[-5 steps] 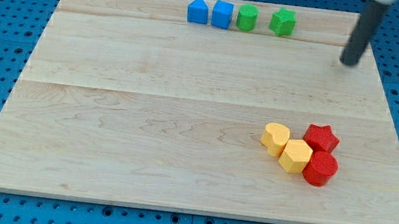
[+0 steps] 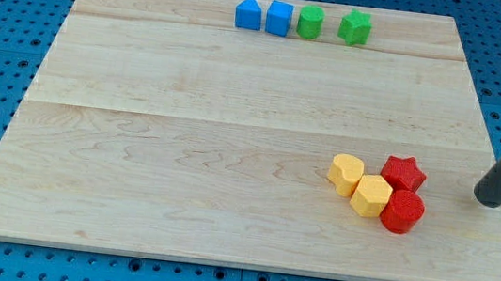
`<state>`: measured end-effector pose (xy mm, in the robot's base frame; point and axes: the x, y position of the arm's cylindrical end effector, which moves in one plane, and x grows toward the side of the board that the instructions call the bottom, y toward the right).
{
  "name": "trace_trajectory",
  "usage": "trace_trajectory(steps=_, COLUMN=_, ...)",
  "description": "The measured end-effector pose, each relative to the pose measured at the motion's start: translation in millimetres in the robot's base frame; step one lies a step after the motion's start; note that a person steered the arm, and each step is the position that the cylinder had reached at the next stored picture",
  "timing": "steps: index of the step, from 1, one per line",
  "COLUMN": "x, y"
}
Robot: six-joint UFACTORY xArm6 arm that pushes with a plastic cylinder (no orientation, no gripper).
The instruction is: Place the red circle in between the yellow hexagon and red star
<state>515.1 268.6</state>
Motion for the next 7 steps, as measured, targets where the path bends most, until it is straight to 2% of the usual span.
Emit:
trace_trajectory(steps=1, x=8, y=4)
trace_trajectory(steps=3, x=29, y=69)
trace_trajectory(steps=4, x=40, y=58)
trace_trajectory(steps=5, x=70, y=15)
trace_trajectory(steps=6, x=63, y=-71)
trace_trajectory(steps=7, x=37, y=-126)
